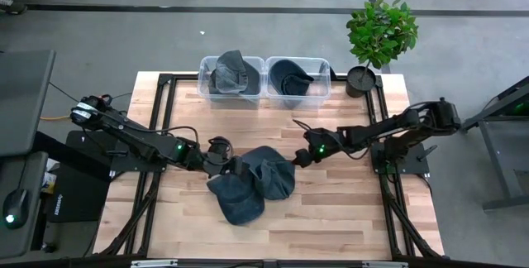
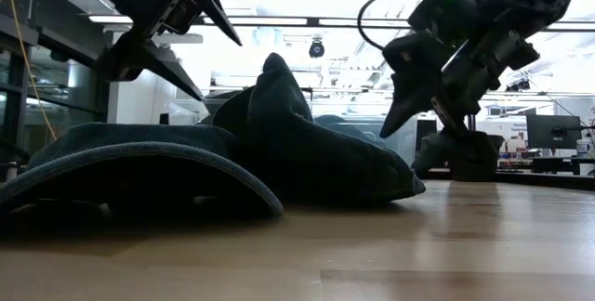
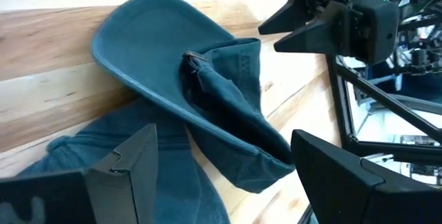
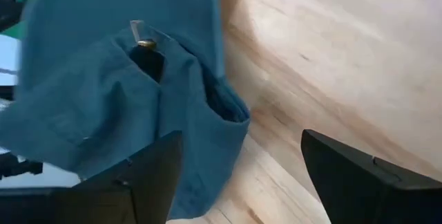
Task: Pick and place caps into container
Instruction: Put the right blue cap into the right transparent container
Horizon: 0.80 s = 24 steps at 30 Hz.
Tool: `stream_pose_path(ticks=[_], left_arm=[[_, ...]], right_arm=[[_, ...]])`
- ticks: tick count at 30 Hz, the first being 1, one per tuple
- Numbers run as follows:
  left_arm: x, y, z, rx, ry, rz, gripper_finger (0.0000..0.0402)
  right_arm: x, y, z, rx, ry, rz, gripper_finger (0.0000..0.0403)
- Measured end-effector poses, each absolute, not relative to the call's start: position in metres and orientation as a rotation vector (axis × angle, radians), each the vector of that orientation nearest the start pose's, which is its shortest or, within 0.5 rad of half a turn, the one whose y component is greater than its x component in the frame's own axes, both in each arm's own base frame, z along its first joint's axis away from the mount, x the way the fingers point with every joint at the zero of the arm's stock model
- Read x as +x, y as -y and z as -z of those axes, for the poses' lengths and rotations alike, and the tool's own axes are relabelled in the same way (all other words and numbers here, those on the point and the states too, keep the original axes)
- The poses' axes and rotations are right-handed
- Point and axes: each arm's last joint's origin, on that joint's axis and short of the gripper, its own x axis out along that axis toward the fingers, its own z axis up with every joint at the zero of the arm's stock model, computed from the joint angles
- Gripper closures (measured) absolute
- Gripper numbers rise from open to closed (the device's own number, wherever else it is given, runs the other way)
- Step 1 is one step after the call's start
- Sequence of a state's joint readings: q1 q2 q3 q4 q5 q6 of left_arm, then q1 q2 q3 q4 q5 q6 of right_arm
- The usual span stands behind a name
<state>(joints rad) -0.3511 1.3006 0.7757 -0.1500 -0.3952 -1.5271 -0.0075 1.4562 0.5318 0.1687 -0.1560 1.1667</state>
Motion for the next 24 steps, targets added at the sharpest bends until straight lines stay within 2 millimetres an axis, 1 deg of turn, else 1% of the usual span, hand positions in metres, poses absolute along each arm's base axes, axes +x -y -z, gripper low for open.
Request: stream_pose_path(ticks=[5, 10, 14, 19, 24], left_arm=[[0.252, 0.080, -0.227, -1.218, -0.467, -0.508, 0.0140], [0.252, 0.080, -0.226, -1.216, -0.475, -0.510, 0.0140], [0.251, 0.080, -0.226, -1.212, -0.478, -0.511, 0.0140], [0.251, 0.080, -0.226, -1.210, -0.481, -0.512, 0.0140], [0.251, 0.080, -0.226, -1.210, -0.483, -0.511, 0.0140]], right_arm=[[0.263, -0.006, -0.130, 1.208, -0.742, 0.314, 0.0114], [0.269, -0.005, -0.119, 1.217, -0.717, 0.345, 0.0114], [0.278, -0.005, -0.120, 1.209, -0.711, 0.336, 0.0114], [0.295, -0.006, -0.124, 1.184, -0.695, 0.304, 0.0114], [0.306, -0.006, -0.117, 1.180, -0.727, 0.299, 0.0114]])
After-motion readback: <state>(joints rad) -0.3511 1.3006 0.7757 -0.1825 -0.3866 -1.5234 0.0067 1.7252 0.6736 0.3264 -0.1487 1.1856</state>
